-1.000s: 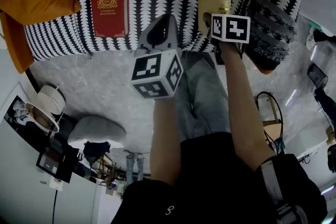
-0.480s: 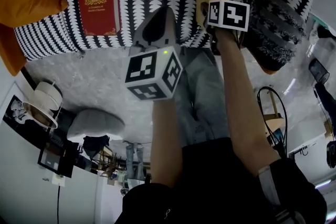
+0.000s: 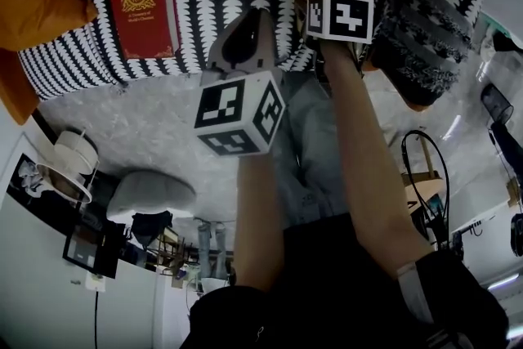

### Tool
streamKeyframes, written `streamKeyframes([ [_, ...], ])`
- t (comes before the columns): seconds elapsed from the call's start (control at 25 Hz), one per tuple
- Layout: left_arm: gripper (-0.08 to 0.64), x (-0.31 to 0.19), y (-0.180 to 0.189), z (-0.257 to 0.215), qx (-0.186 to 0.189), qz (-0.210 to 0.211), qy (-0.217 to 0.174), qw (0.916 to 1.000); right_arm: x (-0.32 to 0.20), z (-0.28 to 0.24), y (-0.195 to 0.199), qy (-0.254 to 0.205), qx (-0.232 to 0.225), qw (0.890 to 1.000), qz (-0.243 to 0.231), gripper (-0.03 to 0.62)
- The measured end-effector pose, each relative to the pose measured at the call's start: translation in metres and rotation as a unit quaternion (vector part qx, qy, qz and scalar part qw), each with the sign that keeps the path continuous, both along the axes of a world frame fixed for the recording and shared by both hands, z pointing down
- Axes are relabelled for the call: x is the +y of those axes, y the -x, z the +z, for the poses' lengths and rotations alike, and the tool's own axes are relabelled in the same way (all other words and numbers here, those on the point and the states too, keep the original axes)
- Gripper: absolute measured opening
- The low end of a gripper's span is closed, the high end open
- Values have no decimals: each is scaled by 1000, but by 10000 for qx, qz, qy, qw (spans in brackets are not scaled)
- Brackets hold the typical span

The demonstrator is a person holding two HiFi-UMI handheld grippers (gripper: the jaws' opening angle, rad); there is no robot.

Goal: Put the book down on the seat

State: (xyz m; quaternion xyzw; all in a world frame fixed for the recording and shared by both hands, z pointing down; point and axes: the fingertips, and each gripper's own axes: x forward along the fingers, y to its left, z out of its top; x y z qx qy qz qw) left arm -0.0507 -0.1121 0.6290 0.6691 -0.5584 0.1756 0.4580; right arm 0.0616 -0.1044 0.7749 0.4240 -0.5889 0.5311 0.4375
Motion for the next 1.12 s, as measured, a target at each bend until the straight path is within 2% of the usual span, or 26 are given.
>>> streamKeyframes([
  [0.16, 38, -8, 3, -9, 74, -71, -131, 9999, -7, -6, 3, -156, 27, 9999, 30, 282],
  [0.48, 38, -16, 1, -17, 112, -8, -244, 9996, -21, -38, 7, -678, -212, 9975, 0, 284],
  [0.72, 38, -19, 0, -22, 143, 50, -314, 9994, -36, -69, 8, -1082, -405, 9931, 198, 253],
  [0.76, 38, -18, 0, -24, 148, 67, -328, 9993, -38, -75, 7, -1165, -412, 9920, 253, 238],
  [0.96, 38, -14, 0, -34, 176, 139, -409, 9989, -42, -96, 4, -1663, -337, 9846, 425, 50],
  [1.12, 38, -10, 0, -41, 189, 198, -476, 9985, -34, -107, 6, -1817, -339, 9818, 438, 18],
])
